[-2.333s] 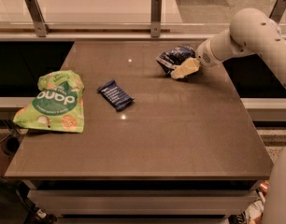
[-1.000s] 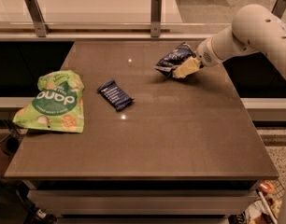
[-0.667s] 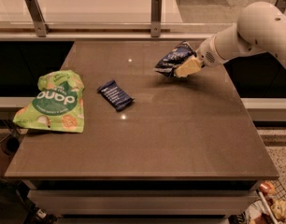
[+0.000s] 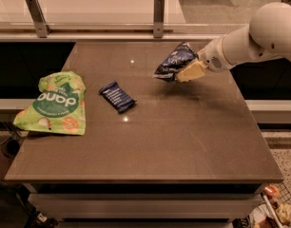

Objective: Move blue chip bag near green rice chip bag

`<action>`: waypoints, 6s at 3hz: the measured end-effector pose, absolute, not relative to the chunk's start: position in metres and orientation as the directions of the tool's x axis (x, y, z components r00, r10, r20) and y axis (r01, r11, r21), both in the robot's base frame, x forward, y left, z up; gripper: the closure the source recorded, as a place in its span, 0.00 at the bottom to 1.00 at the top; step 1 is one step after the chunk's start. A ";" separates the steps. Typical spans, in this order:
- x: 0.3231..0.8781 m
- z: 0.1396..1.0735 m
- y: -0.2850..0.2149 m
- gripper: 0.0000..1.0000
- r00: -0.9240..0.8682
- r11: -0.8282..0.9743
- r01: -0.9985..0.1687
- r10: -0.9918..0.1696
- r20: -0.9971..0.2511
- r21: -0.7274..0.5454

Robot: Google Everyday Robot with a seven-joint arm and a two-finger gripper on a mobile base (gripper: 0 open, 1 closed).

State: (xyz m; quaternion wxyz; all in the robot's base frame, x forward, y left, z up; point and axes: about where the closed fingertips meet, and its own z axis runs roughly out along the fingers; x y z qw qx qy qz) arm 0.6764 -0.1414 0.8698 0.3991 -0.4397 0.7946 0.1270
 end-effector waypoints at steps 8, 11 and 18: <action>0.525 0.893 -0.010 1.00 -0.101 0.304 -0.945 -0.620 -0.778 -0.120; 0.465 0.882 0.049 1.00 -0.083 0.312 -0.937 -0.635 -0.768 -0.156; 0.449 0.883 0.072 0.00 -0.043 0.255 -0.953 -0.641 -0.766 -0.161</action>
Offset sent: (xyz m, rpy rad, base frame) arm -0.0941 0.0687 0.0415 0.0584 -0.0312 0.2668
